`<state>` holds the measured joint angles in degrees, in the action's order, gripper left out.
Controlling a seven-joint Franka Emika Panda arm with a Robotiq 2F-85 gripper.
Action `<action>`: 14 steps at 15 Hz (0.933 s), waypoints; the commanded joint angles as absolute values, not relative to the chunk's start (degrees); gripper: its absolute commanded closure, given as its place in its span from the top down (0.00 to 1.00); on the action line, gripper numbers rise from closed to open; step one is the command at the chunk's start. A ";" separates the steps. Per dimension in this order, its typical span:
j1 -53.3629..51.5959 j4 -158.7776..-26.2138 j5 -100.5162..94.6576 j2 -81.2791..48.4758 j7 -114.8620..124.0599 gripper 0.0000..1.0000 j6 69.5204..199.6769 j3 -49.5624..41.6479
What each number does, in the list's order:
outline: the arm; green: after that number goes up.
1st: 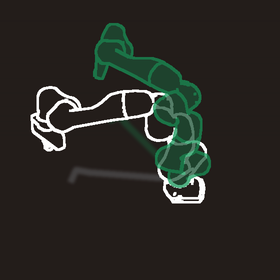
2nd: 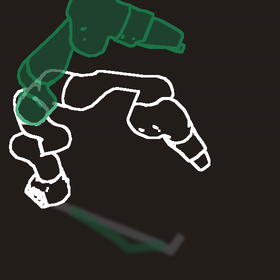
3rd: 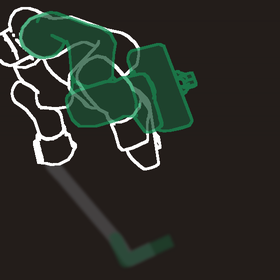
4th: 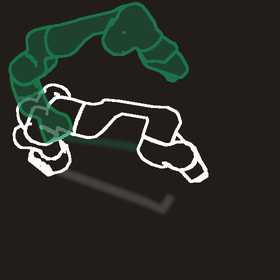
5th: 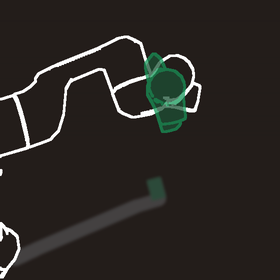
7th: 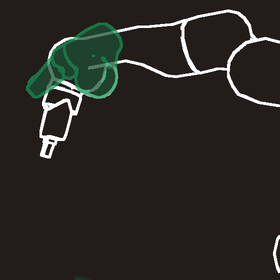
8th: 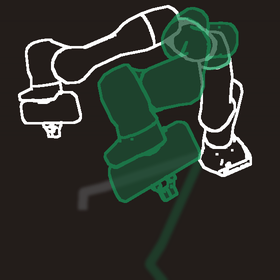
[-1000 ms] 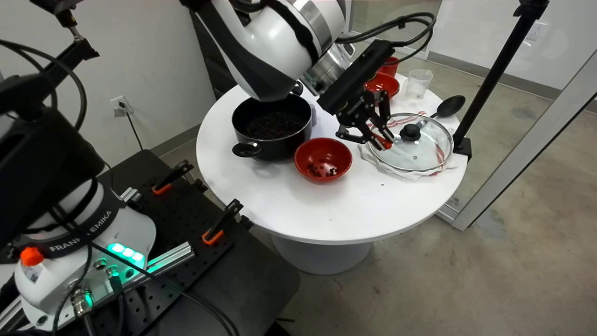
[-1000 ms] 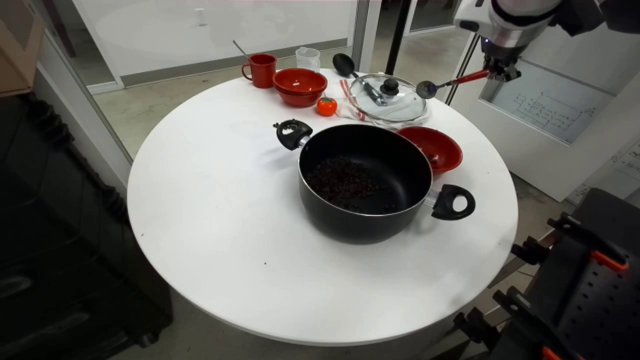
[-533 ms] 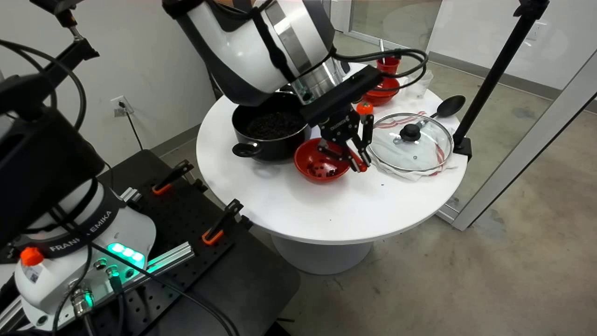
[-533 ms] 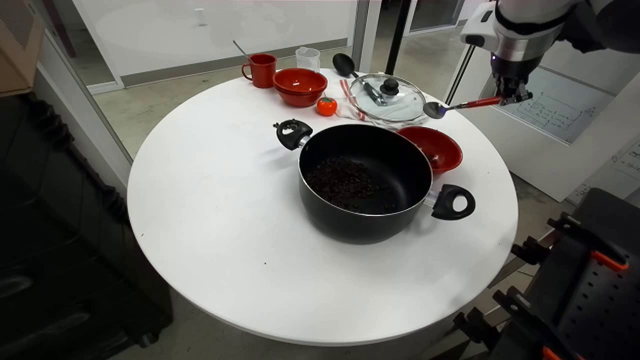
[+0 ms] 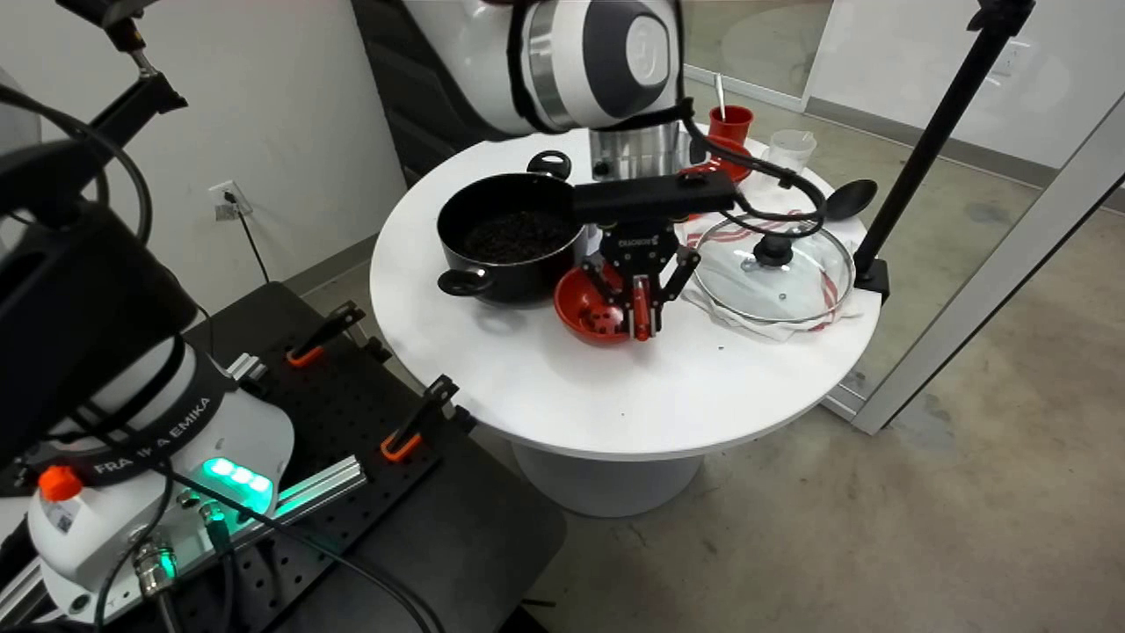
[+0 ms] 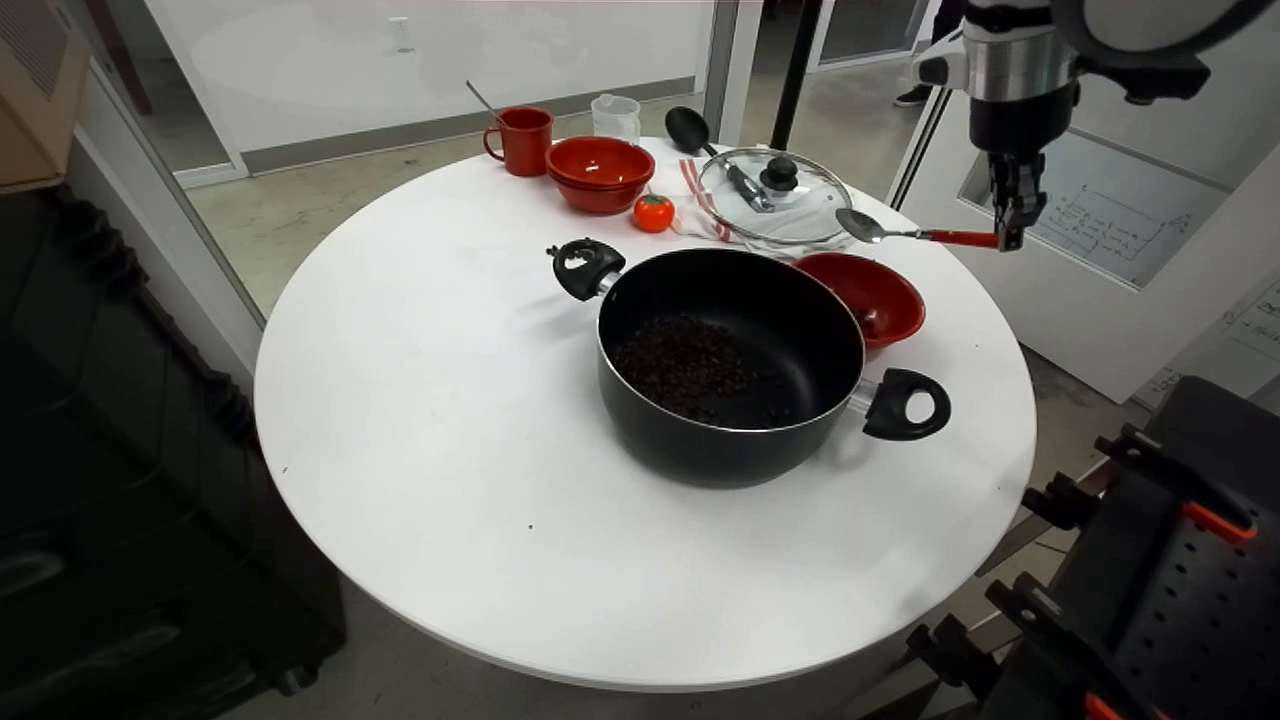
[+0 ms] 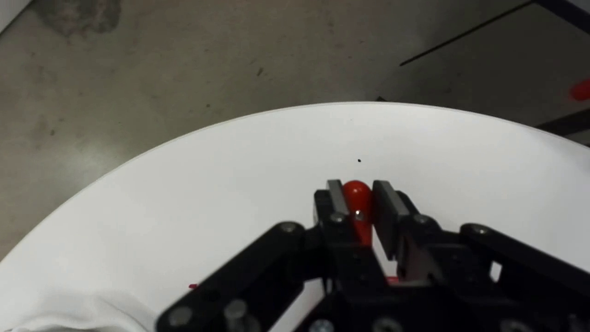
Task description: Put a spoonful of the things in the pot into the red bowl
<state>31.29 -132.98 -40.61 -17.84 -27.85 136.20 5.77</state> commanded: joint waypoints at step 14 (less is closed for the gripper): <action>24.67 -102.28 -15.66 -38.15 -42.46 0.05 109.78 -7.01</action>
<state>25.39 -104.02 -15.57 -35.54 -38.94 111.58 -5.85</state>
